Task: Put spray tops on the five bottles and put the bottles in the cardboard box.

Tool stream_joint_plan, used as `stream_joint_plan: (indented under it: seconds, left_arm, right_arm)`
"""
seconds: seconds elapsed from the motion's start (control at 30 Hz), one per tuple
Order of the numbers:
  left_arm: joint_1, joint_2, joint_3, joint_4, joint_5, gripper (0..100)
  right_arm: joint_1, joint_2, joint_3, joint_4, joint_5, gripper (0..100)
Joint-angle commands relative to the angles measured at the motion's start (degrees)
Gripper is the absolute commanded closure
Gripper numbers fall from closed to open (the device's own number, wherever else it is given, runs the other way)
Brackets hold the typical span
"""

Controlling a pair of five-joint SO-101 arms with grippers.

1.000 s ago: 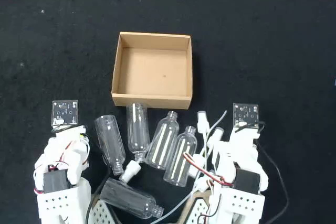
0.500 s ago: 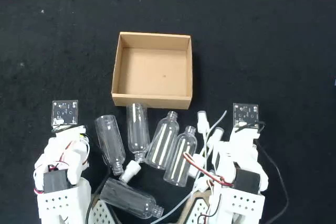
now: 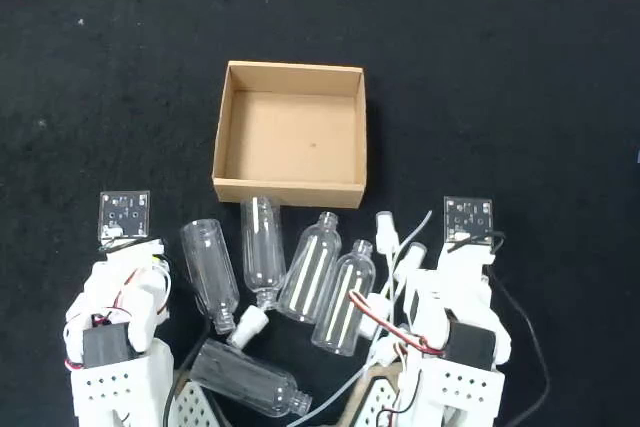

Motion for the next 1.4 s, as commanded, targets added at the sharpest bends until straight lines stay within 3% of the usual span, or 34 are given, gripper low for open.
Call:
stream_joint_plan:
  seconds: [0.0,0.1,0.23,0.3,0.47,0.63,0.8,1.0,1.2,1.37]
  left_arm:
    - [-1.5,-0.3,1.3,-6.1,-3.2,97]
    - [-3.4,-0.4,0.7,-10.5,-8.3,97]
    - [-4.1,-0.3,-3.1,-11.7,-9.1,97]
    - [-4.2,-0.2,-6.9,-9.5,-9.1,95]
    - [-3.6,0.0,-18.7,-0.7,-9.0,76]
    - [-3.6,3.9,-25.1,4.1,-9.2,76]
    - [-2.3,21.2,-29.8,4.7,-8.7,76]
    - [3.1,40.0,-39.4,5.4,6.8,61]
    - [11.7,51.9,-45.8,10.1,14.0,63]
    - [12.2,58.8,-43.1,6.2,15.5,63]
  right_arm:
    - [-0.8,-5.4,-0.2,0.4,0.0,98.7]
    - [-0.8,-5.4,-0.2,0.4,0.0,98.7]
    - [-0.8,-5.4,-0.2,0.4,0.0,98.7]
    - [-0.8,-5.4,-0.2,0.4,0.0,98.7]
    - [-0.8,-5.4,-0.2,0.4,0.0,98.7]
    - [-0.8,-5.4,-0.2,0.4,0.0,98.7]
    - [-0.8,-5.4,-0.2,0.4,0.0,98.7]
    - [-0.8,-5.4,-0.2,0.4,0.0,98.7]
    - [-0.8,-5.4,-0.2,0.4,0.0,98.7]
    - [-0.8,-5.4,-0.2,0.4,0.0,98.7]
